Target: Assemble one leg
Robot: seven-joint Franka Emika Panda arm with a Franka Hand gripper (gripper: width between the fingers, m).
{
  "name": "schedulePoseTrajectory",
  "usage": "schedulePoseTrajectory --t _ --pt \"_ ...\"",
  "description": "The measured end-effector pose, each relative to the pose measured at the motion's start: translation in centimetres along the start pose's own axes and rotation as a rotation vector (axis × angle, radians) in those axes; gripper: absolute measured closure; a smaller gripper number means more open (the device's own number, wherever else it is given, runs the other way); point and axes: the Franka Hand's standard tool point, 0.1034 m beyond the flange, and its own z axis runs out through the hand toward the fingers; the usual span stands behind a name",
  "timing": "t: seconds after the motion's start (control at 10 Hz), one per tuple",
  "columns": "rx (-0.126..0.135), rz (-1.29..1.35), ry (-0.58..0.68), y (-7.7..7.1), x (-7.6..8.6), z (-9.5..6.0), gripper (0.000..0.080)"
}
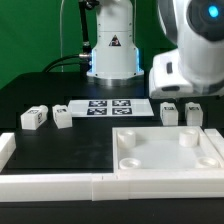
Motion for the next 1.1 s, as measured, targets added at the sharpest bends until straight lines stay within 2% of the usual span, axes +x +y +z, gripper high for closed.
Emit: schedulePoseTrajectory --t 0.8,1.1 --pt "0.001 0.004 0.026 0.0 1.6 2.3 0.015" --pt "0.004 -0.002 0.024 0.3 1.7 2.3 0.015"
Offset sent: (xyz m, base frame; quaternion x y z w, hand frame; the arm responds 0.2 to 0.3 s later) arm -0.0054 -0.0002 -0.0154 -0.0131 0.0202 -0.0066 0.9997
